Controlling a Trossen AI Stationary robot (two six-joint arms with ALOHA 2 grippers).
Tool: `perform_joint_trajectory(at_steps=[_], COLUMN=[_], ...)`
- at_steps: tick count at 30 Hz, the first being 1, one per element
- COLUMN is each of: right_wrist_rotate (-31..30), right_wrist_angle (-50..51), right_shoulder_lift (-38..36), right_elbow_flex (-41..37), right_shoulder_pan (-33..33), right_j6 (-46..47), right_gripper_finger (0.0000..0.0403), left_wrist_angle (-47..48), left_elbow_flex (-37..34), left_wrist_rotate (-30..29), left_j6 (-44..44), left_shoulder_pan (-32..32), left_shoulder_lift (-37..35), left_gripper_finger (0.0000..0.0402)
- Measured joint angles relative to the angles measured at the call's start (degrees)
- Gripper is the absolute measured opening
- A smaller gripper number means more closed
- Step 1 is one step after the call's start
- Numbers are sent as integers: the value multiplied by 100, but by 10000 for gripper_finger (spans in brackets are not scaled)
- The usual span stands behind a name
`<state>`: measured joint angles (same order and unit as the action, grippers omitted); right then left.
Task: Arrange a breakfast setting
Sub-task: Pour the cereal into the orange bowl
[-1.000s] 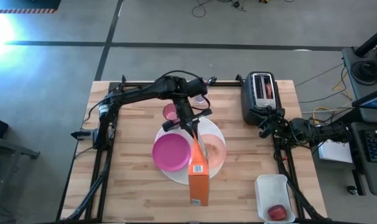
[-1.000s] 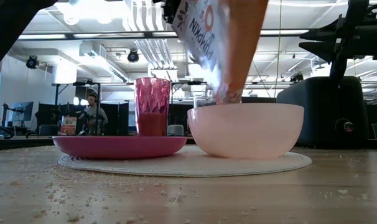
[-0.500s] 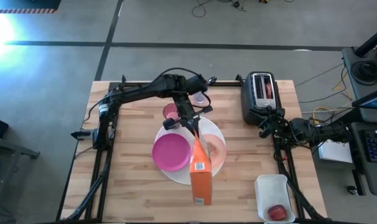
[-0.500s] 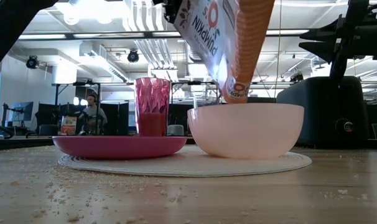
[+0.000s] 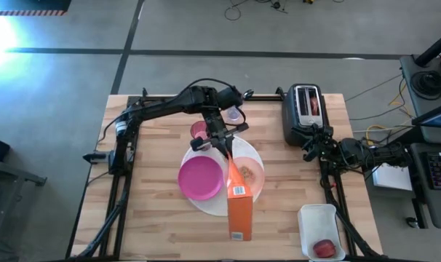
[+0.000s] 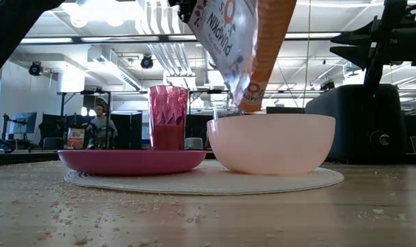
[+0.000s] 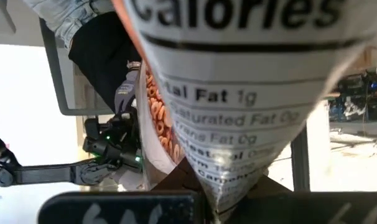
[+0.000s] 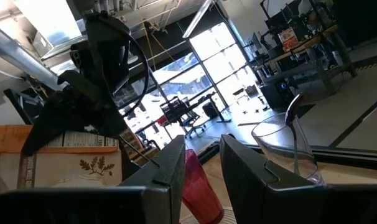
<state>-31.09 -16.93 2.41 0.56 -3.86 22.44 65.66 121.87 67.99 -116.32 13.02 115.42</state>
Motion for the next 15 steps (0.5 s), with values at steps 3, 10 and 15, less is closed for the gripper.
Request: perform_joint_trajectory(at_steps=[3,10,15], right_wrist_rotate=[0,0,0], right_wrist_angle=[0,0,0], right_shoulder_lift=[0,-1,0], right_elbow_flex=[2,2,0], right_shoulder_pan=[0,0,0], right_j6=[0,0,0], right_gripper_finger=[91,91,91], left_wrist_angle=[29,-25,-171], left_elbow_flex=[-74,-86,-86], left_wrist_rotate=[26,152,160], left_j6=[239,116,124], left_shoulder_pan=[-19,-22,-31], left_shoulder_lift=[-6,0,2], left_gripper_finger=[0,0,0])
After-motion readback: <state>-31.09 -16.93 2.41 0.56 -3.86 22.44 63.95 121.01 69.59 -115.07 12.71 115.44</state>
